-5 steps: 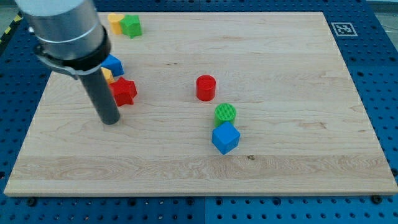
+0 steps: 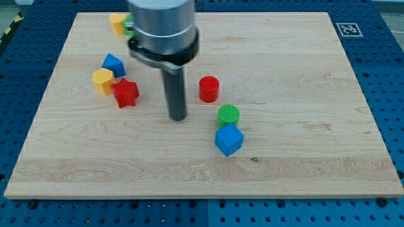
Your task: Move the red circle to the right of the yellow hexagon
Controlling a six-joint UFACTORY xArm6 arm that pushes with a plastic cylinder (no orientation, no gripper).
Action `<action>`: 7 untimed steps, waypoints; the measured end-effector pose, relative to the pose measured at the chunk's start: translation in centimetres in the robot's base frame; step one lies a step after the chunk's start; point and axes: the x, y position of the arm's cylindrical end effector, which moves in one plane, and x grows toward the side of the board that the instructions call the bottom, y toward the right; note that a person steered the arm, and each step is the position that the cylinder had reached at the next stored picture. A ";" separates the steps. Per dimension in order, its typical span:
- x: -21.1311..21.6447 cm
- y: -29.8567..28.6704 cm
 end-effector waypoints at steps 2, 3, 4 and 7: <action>-6.2 0.4; -10.5 0.0; -11.9 0.8; -7.7 14.0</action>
